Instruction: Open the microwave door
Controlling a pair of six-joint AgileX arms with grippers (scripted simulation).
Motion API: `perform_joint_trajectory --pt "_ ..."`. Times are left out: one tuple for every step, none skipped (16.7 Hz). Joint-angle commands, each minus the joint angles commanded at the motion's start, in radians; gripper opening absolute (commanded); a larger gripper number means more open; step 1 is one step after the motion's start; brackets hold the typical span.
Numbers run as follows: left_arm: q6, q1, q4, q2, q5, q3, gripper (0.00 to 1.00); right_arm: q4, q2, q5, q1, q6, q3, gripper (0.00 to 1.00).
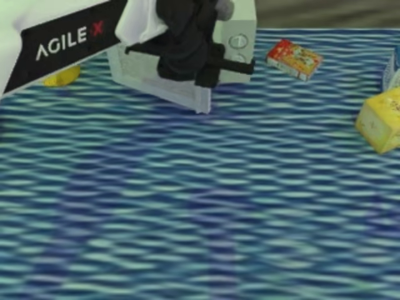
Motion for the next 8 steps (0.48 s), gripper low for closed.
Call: perform_joint_trajectory --pt "0.019 0.005 0.010 -0.016 0.009 -0.021 0.00 0.000 0.000 0.000 0.000 0.000 0.000 1.00" --pt "0.040 0.011 0.020 -0.032 0.020 -0.044 0.00 0.000 0.000 0.000 0.000 0.000 0.000 1.00" --pt "0.060 0.016 0.030 -0.047 0.029 -0.066 0.00 0.000 0.000 0.000 0.000 0.000 0.000 1.00" --pt "0.076 0.020 0.037 -0.059 0.037 -0.085 0.00 0.000 0.000 0.000 0.000 0.000 0.000 1.00" --pt "0.088 0.023 0.041 -0.066 0.043 -0.098 0.00 0.000 0.000 0.000 0.000 0.000 0.000 1.00" --pt "0.091 0.024 0.043 -0.069 0.045 -0.102 0.00 0.000 0.000 0.000 0.000 0.000 0.000 1.00" --pt "0.091 0.024 0.043 -0.069 0.045 -0.102 0.00 0.000 0.000 0.000 0.000 0.000 0.000 1.00" --pt "0.091 0.024 0.043 -0.069 0.045 -0.102 0.00 0.000 0.000 0.000 0.000 0.000 0.000 1.00"
